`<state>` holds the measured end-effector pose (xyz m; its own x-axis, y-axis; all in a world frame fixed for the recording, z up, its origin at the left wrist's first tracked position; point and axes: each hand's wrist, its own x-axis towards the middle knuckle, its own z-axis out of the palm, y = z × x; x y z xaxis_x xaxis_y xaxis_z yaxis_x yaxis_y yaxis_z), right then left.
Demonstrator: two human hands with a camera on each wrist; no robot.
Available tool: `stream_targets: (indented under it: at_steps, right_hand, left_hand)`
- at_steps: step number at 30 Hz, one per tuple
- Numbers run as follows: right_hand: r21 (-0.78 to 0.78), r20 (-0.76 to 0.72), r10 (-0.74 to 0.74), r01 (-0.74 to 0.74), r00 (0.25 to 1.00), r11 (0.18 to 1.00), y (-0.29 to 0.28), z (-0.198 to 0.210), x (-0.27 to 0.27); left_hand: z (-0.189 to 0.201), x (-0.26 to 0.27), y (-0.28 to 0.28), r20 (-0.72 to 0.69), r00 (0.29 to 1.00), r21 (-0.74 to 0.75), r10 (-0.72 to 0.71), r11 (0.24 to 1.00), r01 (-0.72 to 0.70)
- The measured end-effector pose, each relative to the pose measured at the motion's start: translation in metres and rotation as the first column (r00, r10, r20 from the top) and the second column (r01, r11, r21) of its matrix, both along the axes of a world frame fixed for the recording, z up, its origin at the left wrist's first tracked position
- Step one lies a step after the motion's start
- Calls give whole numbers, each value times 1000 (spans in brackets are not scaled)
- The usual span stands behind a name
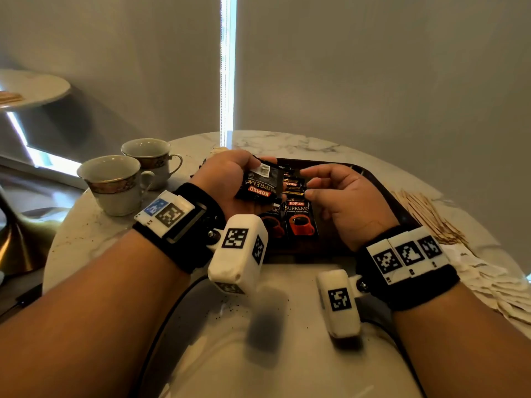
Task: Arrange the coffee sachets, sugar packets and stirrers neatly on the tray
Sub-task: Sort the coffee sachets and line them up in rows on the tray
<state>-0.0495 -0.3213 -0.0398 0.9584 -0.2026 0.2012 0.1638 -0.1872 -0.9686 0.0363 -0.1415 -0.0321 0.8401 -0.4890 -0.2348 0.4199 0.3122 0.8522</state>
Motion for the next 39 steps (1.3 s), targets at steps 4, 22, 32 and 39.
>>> stream_targets:
  at_steps: [4, 22, 32, 39]
  right_hand:
    - [-147, 38, 131, -124, 991, 981, 6, -1, -4]
    - [-203, 86, 34, -16, 996, 979, 13, -5, -2]
    - [117, 147, -181, 164, 973, 979, 8, -3, 3]
    - [19, -118, -169, 172, 979, 985, 6, -17, 14]
  left_hand:
    - [-1, 3, 1, 25, 999, 57, 21, 998, -22]
    - [1, 0, 0, -16, 997, 181, -81, 980, 83]
    - [16, 5, 20, -33, 999, 81, -9, 997, 12]
    - [28, 15, 48, -31, 995, -79, 90, 993, -92]
